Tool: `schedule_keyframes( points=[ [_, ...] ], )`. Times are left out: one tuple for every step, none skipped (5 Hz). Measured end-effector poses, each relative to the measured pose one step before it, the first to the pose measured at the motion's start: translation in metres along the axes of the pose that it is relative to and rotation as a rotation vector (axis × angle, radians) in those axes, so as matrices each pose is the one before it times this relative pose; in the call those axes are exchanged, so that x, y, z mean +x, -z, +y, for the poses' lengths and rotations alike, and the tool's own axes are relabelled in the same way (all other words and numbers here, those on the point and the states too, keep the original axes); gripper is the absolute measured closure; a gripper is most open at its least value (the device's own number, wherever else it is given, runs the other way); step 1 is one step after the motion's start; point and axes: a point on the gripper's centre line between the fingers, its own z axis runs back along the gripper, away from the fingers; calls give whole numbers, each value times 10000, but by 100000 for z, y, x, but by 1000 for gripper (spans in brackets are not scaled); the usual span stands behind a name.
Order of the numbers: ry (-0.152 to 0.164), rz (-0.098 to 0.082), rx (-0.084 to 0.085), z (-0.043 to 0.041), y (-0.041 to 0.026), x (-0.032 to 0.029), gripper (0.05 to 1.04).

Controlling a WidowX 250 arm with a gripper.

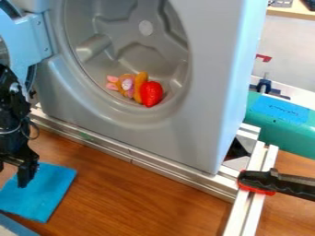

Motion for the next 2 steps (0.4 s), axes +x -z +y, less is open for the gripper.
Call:
schedule_keyframes(
  points=[
    [-152, 830, 430, 627, 2254, 73, 83],
    [133, -161, -417, -903, 1195, 674, 83]
  ],
)
